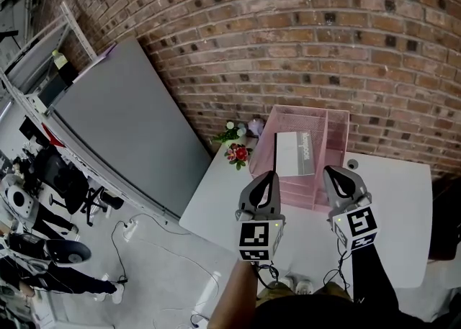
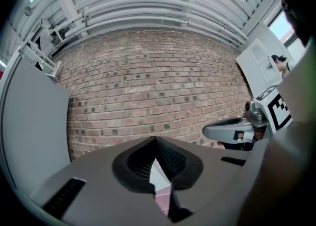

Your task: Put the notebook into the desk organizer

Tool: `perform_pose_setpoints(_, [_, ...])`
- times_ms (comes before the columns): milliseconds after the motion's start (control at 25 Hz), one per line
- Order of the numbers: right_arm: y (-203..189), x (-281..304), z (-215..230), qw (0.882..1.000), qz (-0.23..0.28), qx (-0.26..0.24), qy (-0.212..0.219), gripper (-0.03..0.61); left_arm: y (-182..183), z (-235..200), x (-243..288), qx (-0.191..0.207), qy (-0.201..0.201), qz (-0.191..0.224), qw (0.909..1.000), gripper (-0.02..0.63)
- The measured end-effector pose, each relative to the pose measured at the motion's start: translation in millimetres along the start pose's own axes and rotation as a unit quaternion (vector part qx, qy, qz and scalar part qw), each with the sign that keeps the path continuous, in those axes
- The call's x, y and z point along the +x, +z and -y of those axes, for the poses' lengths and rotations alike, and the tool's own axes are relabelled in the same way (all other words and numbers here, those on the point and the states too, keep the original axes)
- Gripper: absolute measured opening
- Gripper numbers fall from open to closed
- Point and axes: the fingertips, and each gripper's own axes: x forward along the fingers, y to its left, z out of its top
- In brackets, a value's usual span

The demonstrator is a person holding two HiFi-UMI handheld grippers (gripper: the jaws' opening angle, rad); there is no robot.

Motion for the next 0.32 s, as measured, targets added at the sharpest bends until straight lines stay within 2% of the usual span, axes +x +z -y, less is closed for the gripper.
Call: perform_pose_setpoints(320, [-0.6,-0.5,0.6,1.000,0.000,0.001,-0.002,-0.002,2.2,0.0,-0.7,-0.001,0.000,0.002,1.0000,0.008])
